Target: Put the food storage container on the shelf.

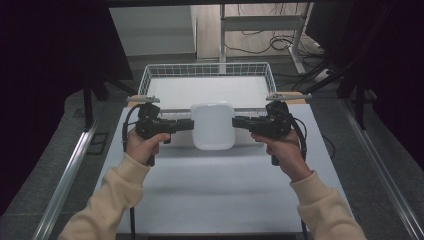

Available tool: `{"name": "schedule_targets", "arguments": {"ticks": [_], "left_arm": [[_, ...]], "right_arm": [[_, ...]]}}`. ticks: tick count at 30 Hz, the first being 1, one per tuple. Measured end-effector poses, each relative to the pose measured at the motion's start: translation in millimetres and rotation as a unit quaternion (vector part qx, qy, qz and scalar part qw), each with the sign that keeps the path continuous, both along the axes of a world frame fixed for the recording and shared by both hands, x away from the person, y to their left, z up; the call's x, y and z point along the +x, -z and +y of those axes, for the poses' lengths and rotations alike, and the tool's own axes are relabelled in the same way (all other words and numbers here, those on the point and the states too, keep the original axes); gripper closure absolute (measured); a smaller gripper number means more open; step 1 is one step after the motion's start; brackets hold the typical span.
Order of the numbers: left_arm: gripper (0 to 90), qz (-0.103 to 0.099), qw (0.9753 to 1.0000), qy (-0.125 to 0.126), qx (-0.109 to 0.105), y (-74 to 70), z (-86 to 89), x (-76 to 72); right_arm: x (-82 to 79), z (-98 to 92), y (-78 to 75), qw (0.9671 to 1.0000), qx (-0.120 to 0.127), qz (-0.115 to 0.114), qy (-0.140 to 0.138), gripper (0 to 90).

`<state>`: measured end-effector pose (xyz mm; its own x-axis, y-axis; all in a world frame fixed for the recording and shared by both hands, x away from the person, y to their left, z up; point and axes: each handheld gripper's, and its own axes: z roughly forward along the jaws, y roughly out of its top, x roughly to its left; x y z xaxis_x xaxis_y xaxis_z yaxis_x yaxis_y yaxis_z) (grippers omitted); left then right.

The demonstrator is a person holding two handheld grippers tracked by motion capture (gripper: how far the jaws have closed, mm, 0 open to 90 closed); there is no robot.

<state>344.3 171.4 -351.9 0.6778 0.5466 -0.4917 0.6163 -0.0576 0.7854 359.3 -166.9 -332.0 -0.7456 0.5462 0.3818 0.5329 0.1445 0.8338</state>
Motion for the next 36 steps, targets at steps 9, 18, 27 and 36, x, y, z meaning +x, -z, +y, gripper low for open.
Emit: {"name": "schedule_targets", "arguments": {"ticks": [9,18,27,36], "left_arm": [[80.0,-0.006,0.9999,-0.005,0.007,-15.9,1.3,10.7],[80.0,-0.014,0.9999,0.000,0.006,-35.1,2.9,32.1],[80.0,-0.017,0.9999,-0.001,-0.001,-51.9,8.0,55.8],[80.0,0.002,1.0000,0.000,-0.006,-55.7,16.1,79.2]], "right_arm": [[12.9,1.9,-12.6,1.0000,0.004,0.000,0.001,80.0],[28.7,2.5,-29.2,0.9999,0.011,-0.007,0.006,80.1],[56.3,7.2,-51.2,0.9999,0.014,-0.003,0.007,80.1],[76.8,12.5,-55.6,0.9997,0.022,0.009,0.006,80.1]]}}
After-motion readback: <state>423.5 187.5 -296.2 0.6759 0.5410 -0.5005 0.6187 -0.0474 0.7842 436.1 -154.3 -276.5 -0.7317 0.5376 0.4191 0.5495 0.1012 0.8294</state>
